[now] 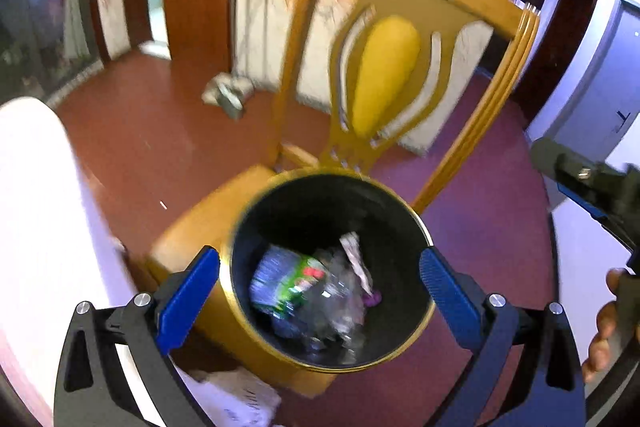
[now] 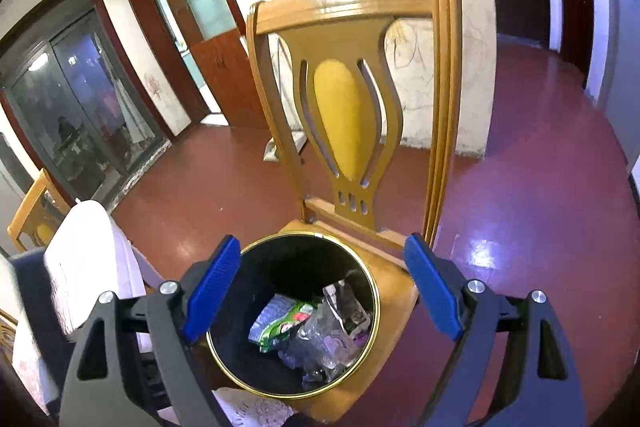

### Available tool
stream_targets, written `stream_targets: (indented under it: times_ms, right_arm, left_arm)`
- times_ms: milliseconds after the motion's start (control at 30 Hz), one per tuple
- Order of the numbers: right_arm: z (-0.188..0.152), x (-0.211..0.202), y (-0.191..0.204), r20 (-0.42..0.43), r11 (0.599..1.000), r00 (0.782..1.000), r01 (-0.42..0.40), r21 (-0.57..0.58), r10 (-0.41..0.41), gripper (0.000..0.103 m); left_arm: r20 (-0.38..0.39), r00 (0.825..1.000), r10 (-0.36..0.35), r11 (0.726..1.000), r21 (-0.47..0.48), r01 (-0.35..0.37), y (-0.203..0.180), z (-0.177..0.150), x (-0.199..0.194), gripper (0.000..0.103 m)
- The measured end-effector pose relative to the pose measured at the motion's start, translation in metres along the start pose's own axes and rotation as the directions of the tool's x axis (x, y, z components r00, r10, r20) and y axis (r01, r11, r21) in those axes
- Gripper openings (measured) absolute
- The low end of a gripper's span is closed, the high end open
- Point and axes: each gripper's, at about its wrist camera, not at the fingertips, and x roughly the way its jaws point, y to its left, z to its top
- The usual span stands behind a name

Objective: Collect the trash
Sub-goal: 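Move both tools back from the bin to above the table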

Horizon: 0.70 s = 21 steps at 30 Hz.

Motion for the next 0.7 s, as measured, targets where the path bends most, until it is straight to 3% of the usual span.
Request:
stream_targets:
  times_ms: [133, 233, 300, 333, 500, 633, 700]
  right_arm:
    - [-0.002, -0.022, 0.027, 0.062, 0.999, 0.997, -0.040, -0.014, 0.040, 0.089]
    - [-0.006, -0.044, 0.060, 0.123, 0.994, 0.988, -0.091, -0.058, 0.098, 0.091]
    - [-0.010, -0.061, 0.088, 0.161, 0.985, 0.975, -0.139, -0.106, 0.155, 0.099]
    - [-0.013, -0.068, 0.104, 0.173, 0.977, 0.967, -0.167, -0.136, 0.189, 0.099]
    - [-0.032, -0.100, 0.180, 0.170, 0.911, 0.914, -0.320, -0.262, 0.370, 0.099]
    - [-0.055, -0.137, 0.245, 0.150, 0.825, 0.850, -0.424, -0.373, 0.505, 0.099]
    - [-0.067, -0.155, 0.273, 0.130, 0.780, 0.820, -0.464, -0.419, 0.557, 0.099]
  left_arm:
    - [0.125, 0.986, 0.110, 0.994, -0.006, -0.110, 0.016, 0.001, -0.056, 0.097]
    - [0.193, 0.962, 0.195, 0.981, -0.050, -0.189, 0.038, -0.005, -0.102, 0.097]
    - [0.222, 0.935, 0.275, 0.961, -0.077, -0.264, 0.055, -0.012, -0.131, 0.097]
    - [0.235, 0.914, 0.332, 0.943, -0.107, -0.315, 0.069, -0.018, -0.151, 0.097]
    - [0.268, 0.829, 0.490, 0.867, -0.255, -0.429, 0.126, -0.054, -0.234, 0.097]
    - [0.269, 0.727, 0.631, 0.761, -0.396, -0.514, 0.169, -0.095, -0.318, 0.097]
    - [0.254, 0.660, 0.707, 0.690, -0.451, -0.566, 0.182, -0.116, -0.358, 0.097]
